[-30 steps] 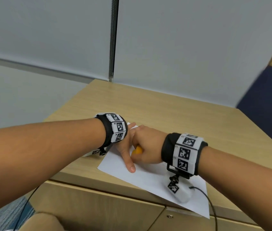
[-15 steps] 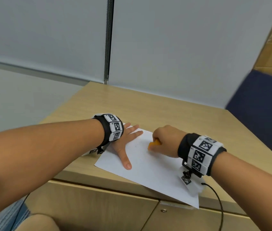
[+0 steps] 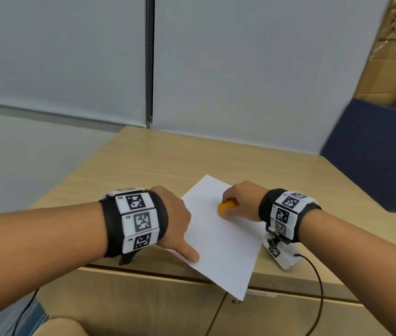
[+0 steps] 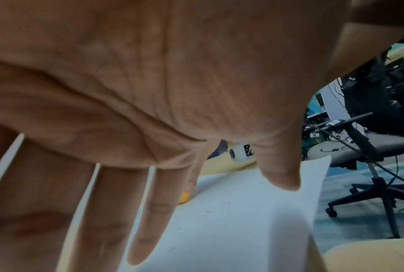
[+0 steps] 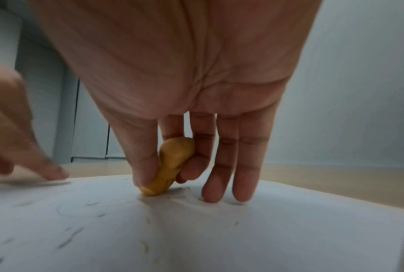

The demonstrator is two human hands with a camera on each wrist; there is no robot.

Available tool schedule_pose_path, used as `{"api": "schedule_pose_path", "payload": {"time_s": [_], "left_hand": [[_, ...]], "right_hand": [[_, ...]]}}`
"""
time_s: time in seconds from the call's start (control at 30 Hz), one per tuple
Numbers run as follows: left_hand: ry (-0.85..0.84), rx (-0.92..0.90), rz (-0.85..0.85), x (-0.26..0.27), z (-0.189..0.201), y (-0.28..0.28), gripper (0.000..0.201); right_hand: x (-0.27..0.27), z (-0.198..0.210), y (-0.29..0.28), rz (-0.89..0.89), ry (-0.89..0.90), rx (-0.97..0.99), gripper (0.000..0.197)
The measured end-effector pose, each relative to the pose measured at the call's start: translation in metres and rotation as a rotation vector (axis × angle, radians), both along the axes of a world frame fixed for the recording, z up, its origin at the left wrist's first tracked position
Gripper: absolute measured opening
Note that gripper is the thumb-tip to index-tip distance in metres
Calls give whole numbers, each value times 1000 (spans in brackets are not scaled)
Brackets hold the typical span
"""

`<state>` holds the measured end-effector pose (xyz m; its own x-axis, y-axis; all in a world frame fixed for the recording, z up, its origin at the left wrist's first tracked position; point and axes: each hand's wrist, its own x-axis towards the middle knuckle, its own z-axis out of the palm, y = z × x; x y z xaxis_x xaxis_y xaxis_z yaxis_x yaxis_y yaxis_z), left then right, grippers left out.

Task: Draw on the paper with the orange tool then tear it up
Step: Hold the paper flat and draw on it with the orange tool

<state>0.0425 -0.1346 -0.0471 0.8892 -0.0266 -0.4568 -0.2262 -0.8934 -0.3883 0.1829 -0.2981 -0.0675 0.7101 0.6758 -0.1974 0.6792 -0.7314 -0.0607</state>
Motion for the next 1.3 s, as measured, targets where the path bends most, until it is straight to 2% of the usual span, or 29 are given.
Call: {"api": "schedule_pose_path", "payload": {"time_s": [0.07,0.17,0.3,0.43,0.63,0.8,1.0,1.13,1.23,1.3], "left_hand": [[-52,4,-17,7,7,6,88],[-89,-33,21,34,8,22,111],[89,-255,38,68,-9,41,136],[140,-268,28,80,-40,47,153],[155,-266,30,84,-46,49,150],[138,-228,21,86,-48,47,147],[122,-244,78,81,-44,45,147],[166,-190,103,82,-42,42,133],[137,-245,107,79,-40,44,140],[131,-247,93,77,-39,42,142]], "right_hand": [[0,1,1,63,-11,-6,32],[-2,1,5,141,-30,-11,31],[-5,0,13,190,-69,-5,32],[-5,4,29,174,-89,25,34],[-10,1,54,122,-70,38,31],[-54,-6,48,319,90,21,34],[-5,4,67,190,-66,31,27],[-34,1,61,358,143,19,21],[-10,8,66,246,24,11,26],[-4,8,69,208,-48,-5,23]]}}
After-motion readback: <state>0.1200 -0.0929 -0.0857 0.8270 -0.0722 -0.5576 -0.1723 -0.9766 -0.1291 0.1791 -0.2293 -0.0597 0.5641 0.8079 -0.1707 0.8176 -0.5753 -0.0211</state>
